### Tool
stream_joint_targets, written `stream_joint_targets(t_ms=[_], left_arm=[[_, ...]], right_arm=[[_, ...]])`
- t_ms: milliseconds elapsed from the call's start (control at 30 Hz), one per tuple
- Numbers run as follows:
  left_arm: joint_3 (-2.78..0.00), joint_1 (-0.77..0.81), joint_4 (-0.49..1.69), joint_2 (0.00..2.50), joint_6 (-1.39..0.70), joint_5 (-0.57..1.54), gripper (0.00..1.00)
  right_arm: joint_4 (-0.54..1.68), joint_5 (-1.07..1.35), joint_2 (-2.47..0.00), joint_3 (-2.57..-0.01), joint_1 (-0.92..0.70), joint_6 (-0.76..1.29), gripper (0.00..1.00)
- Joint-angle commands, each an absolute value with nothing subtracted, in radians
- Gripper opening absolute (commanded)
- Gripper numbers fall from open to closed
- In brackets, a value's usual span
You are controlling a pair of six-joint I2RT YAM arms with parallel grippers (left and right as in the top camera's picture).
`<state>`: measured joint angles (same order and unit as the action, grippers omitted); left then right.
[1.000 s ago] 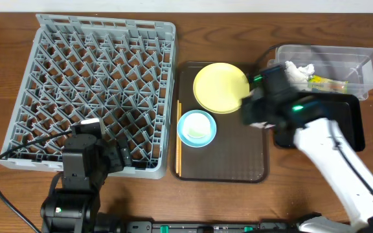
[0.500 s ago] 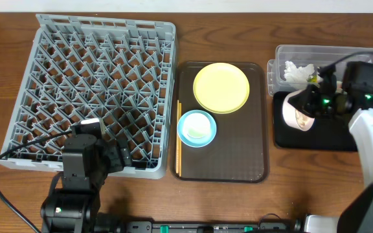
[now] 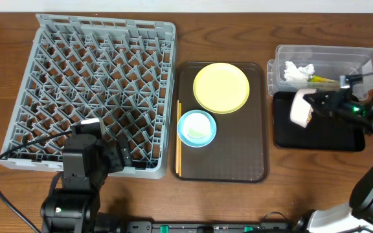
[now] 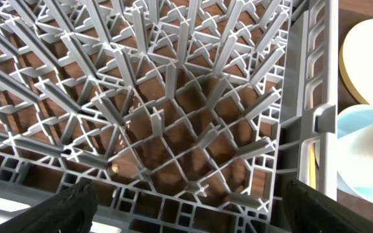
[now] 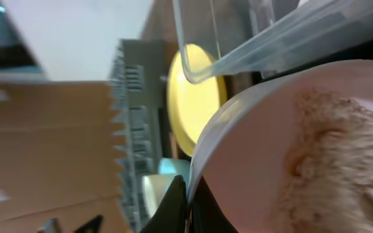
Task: Sort waste into correct bins and load items into the dishwasher
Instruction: 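Lift pink plate and tip rice onto black tray with right gripper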
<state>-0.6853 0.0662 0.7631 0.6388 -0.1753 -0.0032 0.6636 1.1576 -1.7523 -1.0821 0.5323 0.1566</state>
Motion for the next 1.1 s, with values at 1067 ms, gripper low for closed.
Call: stream_joint_targets(t_ms=[1067], left_arm=[[-0.711, 0.062, 0.767, 0.638, -0.161, -0.008, 0.91]], right_arm=[[0.693, 1.555, -1.916, -1.08, 0.827, 0.155, 0.01]])
